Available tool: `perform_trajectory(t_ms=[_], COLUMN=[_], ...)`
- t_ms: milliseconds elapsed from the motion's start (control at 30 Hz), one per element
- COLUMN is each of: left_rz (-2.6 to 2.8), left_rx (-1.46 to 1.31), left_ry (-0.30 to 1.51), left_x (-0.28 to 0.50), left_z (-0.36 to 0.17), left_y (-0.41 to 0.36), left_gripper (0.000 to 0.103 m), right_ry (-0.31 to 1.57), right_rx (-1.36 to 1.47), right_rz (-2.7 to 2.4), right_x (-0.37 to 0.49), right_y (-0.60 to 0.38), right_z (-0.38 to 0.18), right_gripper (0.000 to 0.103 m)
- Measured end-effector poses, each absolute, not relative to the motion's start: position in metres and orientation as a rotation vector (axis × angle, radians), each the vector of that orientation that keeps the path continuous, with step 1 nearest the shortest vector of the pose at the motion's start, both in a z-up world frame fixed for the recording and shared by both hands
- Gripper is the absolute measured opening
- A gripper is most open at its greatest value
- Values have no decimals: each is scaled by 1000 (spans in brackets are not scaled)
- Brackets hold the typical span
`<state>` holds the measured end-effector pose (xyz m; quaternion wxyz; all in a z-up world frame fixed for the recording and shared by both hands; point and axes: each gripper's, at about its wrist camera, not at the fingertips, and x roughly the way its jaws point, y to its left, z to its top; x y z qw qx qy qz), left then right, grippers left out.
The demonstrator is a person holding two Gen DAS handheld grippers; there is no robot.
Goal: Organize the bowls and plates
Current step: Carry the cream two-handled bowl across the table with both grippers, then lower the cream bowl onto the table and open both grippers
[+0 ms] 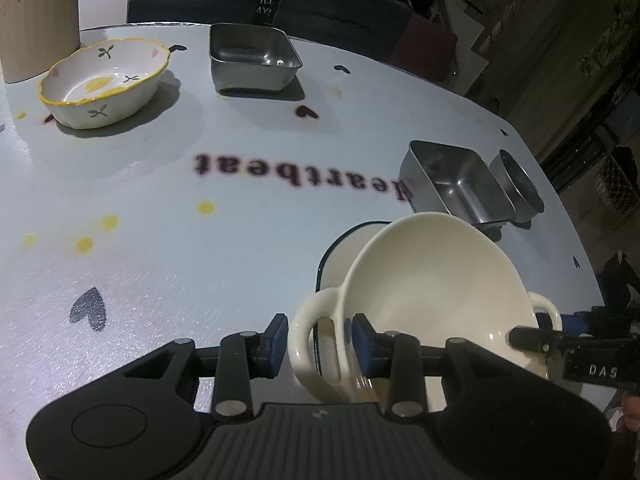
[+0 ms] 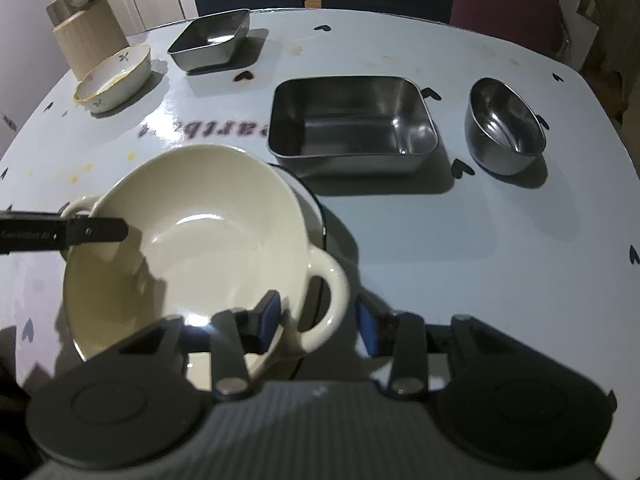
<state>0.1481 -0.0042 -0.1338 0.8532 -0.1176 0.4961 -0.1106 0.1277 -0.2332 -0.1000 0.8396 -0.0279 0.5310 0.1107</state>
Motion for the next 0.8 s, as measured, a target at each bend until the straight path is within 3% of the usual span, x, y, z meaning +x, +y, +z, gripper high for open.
perform_trajectory(t_ms=[133, 800], left_rz=[-225, -199], left_rx=[-244, -205], left_ry=[1056, 1050], left_x=[144, 145], left_z=[-133, -134], left_y=[-2, -1], left_gripper=[41, 57], right_ry=[1120, 1122], right_rx=[-30, 48], right_rz=[233, 241], right_x=[132, 137], right_y=[-237, -246], right_z=[-102, -106], right_gripper=[53, 53])
